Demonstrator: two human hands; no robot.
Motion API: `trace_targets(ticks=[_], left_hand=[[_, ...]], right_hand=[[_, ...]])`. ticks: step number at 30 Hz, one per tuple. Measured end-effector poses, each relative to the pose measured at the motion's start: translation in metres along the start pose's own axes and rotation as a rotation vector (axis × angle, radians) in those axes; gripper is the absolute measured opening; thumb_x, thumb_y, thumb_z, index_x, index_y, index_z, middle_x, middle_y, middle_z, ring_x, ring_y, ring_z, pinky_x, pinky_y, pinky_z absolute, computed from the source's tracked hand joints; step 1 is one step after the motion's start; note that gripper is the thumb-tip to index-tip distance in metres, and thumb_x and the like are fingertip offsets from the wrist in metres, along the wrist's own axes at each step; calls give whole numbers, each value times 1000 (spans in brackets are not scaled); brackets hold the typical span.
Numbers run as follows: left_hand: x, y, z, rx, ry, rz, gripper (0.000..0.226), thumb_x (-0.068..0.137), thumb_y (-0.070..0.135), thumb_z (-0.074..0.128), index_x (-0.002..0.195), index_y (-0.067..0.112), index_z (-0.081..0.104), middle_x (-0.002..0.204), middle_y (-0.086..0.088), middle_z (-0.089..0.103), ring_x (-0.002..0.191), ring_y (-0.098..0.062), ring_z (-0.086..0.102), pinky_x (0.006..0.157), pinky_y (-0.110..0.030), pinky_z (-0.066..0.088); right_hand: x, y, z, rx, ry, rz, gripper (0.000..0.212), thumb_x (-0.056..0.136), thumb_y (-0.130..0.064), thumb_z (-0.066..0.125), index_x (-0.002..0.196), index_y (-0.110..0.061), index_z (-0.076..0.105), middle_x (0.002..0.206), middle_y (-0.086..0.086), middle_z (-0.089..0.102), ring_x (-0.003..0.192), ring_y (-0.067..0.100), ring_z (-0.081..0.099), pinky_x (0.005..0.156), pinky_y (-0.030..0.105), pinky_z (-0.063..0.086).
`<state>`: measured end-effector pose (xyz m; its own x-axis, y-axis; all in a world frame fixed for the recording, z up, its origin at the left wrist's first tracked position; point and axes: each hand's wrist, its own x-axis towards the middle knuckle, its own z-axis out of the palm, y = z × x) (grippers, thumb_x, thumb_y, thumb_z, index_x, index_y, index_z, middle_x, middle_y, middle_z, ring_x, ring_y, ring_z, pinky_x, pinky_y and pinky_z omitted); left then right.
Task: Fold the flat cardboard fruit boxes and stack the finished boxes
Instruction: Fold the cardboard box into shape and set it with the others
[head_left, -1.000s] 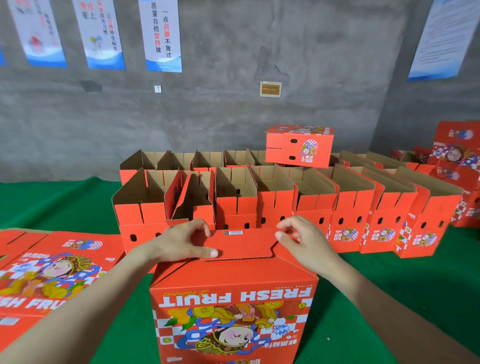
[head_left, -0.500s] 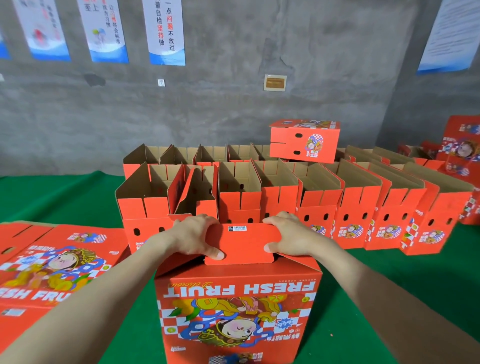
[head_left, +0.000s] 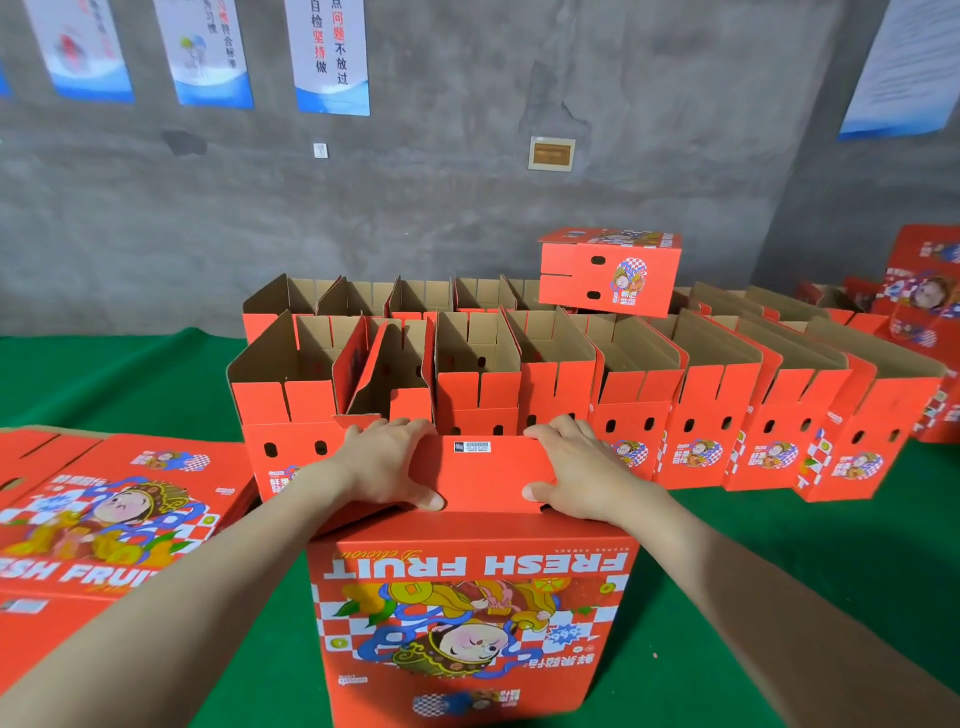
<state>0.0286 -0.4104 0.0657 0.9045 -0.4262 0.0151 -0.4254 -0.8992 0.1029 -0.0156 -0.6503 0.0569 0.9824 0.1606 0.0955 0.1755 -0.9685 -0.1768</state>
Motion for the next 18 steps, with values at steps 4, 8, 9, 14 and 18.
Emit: trace_targets(ticks=[4,8,9,14,18], left_hand=[[-4,-10,-10,-440,-26,42,68,80,38,73,139,23,43,135,3,51,122,-15,49,98,-23,38],[-11,-22,-10,-513,284,-61,53,85,25,70,134,16,52,137,-2,53,123,-17,51,99,-24,37],[-14,-25,-6,-495,322,-111,52,85,25,70,133,15,53,135,-4,55,121,-19,52,97,-25,37],[-31,-44,9,-991,253,-393,58,83,37,70,134,18,49,132,-6,54,111,-22,53,89,-34,43],[-51,-53,16,-1075,45,-506,68,74,63,61,126,21,55,117,-3,64,106,-23,59,84,-40,48]], right_hand=[[-1,7,1,61,-47,0,71,88,-47,59,147,-29,24,141,0,29,133,20,26,107,42,33],[-3,17,1,193,-63,60,70,89,-49,57,149,-33,24,143,1,29,136,21,23,111,38,29],[-3,18,1,198,-65,66,70,90,-49,57,149,-33,24,143,2,29,137,21,23,112,38,28],[-1,15,4,171,-60,51,70,90,-50,56,150,-32,23,146,2,30,139,22,22,112,37,26],[-4,19,-1,564,70,21,61,90,-38,64,144,-25,39,148,0,37,136,16,32,110,31,25]])
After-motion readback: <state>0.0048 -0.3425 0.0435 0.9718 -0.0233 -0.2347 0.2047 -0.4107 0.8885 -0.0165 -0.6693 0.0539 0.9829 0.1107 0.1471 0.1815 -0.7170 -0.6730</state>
